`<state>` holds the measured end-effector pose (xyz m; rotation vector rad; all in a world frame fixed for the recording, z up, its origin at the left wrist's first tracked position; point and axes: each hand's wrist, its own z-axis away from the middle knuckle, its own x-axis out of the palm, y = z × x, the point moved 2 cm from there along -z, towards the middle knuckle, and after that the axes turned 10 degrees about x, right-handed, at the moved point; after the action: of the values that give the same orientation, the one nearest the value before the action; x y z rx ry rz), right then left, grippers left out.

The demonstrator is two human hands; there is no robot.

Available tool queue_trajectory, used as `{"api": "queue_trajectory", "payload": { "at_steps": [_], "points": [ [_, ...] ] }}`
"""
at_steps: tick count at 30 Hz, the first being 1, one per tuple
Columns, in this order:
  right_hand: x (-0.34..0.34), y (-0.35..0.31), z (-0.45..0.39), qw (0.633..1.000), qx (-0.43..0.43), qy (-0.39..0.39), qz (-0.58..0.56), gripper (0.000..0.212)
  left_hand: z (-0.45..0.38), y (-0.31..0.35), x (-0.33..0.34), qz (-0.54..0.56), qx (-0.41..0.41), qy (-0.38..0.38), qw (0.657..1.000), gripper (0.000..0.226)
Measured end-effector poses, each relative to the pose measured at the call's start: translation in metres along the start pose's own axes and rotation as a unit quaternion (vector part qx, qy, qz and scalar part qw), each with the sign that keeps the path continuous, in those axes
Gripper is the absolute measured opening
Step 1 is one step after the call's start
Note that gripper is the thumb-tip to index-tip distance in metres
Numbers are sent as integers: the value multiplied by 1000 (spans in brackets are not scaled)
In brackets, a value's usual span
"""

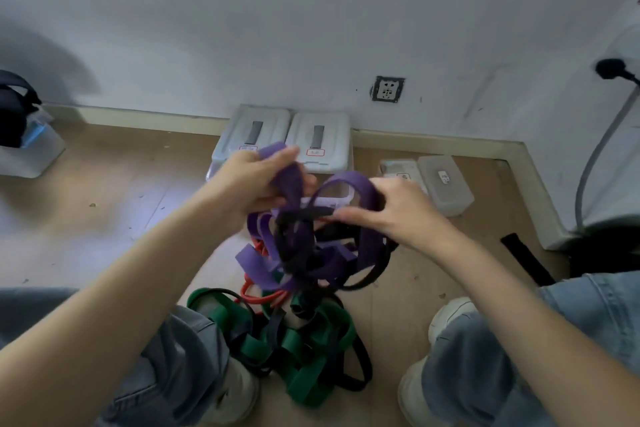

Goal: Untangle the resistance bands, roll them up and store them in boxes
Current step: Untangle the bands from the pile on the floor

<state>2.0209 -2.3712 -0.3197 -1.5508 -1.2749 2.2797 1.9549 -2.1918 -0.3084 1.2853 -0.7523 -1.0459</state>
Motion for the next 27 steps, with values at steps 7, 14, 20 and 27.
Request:
{"api": "queue_trajectory", "payload": {
  "at_steps": [7, 14, 20, 27],
  "points": [
    [-27, 0, -8, 982, -15, 61, -177, 15, 0, -44, -20, -406, -129, -183, 886, 11],
    [-22, -19, 1, 920, -89, -72, -374, 18, -10, -35, 18, -152, 139, -272, 940, 48],
    [-37, 1, -4, 950, -11, -7, -313, 28, -21, -9, 5, -375, 224, -165, 884, 16],
    [-38, -9, -8, 984, -15, -57, -167, 80, 5, 59, 16, -294, 336, -182, 876, 25]
  ]
}}
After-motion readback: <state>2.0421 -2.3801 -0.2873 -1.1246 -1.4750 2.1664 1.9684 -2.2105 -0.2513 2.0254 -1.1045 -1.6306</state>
